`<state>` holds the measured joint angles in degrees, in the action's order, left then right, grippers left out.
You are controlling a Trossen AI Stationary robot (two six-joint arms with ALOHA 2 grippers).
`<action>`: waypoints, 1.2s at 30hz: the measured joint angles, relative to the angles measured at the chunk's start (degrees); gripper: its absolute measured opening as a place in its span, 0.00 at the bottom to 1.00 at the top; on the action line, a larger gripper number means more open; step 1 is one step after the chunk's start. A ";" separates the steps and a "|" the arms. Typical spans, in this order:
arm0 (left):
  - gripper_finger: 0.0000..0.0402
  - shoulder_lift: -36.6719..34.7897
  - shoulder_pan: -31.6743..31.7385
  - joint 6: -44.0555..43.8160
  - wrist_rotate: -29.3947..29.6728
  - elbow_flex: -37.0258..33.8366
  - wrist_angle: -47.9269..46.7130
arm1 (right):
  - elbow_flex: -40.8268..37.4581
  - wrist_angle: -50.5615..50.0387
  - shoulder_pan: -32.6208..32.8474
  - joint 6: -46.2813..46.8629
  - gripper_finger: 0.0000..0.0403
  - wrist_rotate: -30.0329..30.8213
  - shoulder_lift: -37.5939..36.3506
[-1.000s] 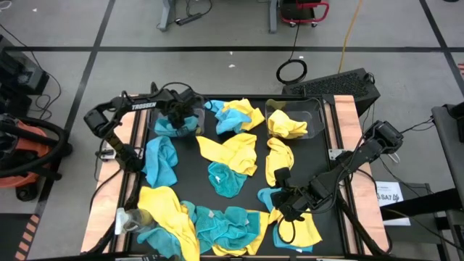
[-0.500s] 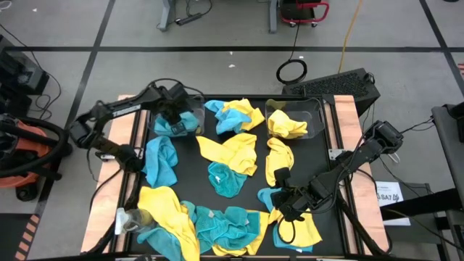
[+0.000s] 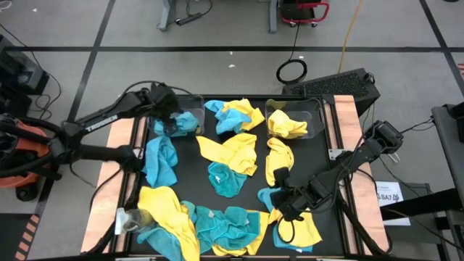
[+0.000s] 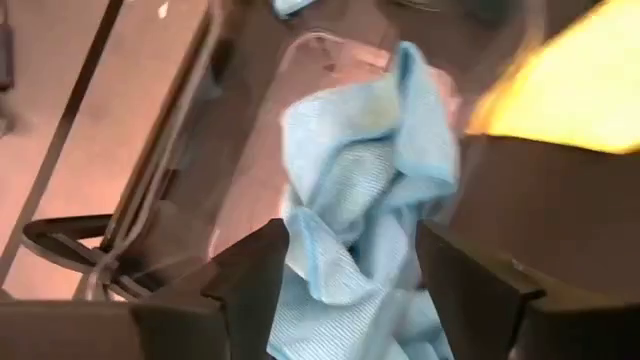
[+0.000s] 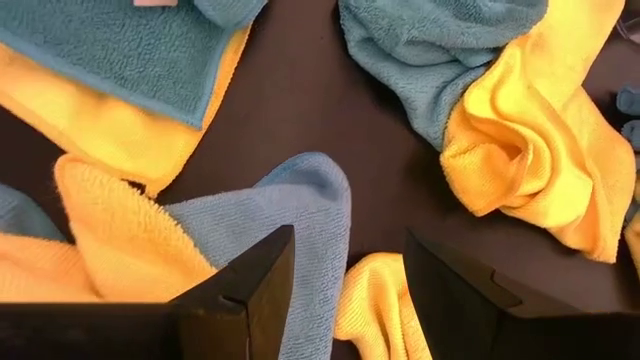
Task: Sort microfiber towel by color & place in baskets
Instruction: Put the blue microfiber cloth into the left transparent bin
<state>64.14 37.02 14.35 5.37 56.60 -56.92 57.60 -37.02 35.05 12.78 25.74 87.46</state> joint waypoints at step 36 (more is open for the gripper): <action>0.59 -2.36 -34.70 -14.16 -6.91 -3.29 -20.43 | 0.00 3.44 -2.41 -3.39 0.45 -0.33 0.00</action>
<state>61.78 2.32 0.19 -1.54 53.31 -77.34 57.60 -33.58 32.64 9.39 25.41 87.46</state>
